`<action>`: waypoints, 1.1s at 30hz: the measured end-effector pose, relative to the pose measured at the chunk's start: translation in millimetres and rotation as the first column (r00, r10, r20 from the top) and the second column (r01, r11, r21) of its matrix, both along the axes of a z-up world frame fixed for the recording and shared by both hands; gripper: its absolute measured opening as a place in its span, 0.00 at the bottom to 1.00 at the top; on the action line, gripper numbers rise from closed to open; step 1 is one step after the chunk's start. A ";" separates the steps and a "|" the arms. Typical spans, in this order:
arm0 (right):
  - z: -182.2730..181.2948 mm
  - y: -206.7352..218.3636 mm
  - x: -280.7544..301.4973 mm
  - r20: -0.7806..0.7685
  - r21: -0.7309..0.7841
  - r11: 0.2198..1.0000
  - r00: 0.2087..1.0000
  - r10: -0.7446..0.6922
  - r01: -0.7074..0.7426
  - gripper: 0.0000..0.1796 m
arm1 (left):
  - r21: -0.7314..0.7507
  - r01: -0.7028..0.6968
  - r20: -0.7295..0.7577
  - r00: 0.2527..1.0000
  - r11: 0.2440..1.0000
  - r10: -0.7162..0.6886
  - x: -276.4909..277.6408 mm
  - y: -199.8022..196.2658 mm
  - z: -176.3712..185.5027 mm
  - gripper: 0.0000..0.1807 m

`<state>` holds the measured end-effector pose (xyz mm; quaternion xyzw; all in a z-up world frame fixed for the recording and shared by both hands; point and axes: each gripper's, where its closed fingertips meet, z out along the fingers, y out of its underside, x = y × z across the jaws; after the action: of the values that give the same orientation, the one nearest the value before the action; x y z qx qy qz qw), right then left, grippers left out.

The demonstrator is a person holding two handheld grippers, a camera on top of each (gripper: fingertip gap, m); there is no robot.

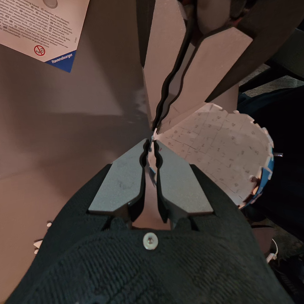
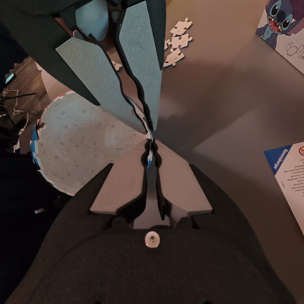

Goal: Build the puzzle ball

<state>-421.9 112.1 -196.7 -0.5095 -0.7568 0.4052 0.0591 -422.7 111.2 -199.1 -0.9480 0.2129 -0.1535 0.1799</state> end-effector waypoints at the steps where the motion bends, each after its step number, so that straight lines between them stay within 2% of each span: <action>1: 0.0 0.0 0.1 -0.001 0.008 1.000 1.000 -0.001 0.001 0.00 | 0.000 0.000 0.001 1.000 1.000 0.000 -0.2 0.1 0.3 0.02; 9: -0.5 2.3 0.7 -0.027 0.108 0.994 0.999 -0.022 0.024 0.00 | 0.020 -0.010 0.005 1.000 1.000 0.010 -2.2 2.3 7.7 0.01; 33: -1.4 4.0 -0.6 -0.183 0.231 0.961 0.977 -0.113 0.154 0.00 | 0.047 -0.024 -0.050 0.998 0.999 0.026 -1.7 4.7 0.6 0.01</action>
<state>-422.5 116.0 -198.1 -0.5125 -0.7569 0.3458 0.2119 -424.4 115.8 -198.5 -0.9498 0.2089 -0.1221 0.1981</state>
